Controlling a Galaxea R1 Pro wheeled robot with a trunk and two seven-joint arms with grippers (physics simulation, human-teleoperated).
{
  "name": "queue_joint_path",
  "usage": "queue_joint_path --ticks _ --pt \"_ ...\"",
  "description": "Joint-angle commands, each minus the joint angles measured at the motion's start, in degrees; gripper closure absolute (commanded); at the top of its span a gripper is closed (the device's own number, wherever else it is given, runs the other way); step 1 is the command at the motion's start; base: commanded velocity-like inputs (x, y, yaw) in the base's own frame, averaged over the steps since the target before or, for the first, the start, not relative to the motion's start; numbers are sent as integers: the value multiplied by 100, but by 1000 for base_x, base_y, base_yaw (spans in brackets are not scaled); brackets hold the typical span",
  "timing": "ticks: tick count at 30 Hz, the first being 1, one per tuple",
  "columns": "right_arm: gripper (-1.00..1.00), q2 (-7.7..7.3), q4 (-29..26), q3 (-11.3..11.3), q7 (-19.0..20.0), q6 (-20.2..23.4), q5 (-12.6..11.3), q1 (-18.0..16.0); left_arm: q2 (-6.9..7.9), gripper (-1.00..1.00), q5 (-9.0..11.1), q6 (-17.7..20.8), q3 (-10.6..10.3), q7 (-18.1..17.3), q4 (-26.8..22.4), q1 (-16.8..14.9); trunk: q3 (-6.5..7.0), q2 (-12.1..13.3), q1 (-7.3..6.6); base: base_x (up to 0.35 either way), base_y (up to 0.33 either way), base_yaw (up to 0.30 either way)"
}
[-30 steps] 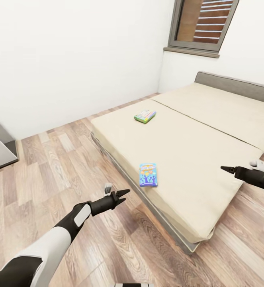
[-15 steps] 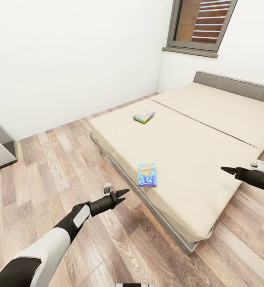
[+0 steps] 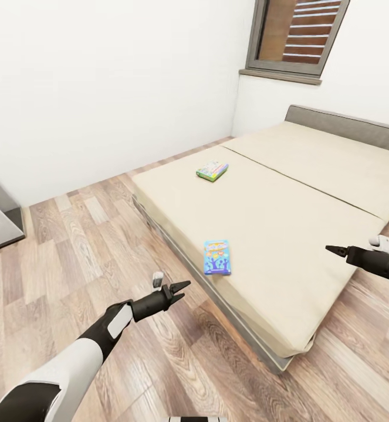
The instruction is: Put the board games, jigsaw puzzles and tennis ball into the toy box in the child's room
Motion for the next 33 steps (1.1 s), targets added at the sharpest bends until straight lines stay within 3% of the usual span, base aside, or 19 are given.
queue_joint_path --ticks 1,12,33 --pt "-100 0 -2 -7 22 31 1 -4 4 -100 60 42 -29 3 0 -3 -4 -2 0 70 37 0" --pt "-100 0 -4 -6 22 31 1 -3 -22 -100 39 -419 -69 -2 1 34 -4 -2 0 214 51 0" --pt "-100 0 -4 -6 22 31 1 -3 -46 -100 51 -509 -78 -7 4 109 -4 -2 0 50 4 0"
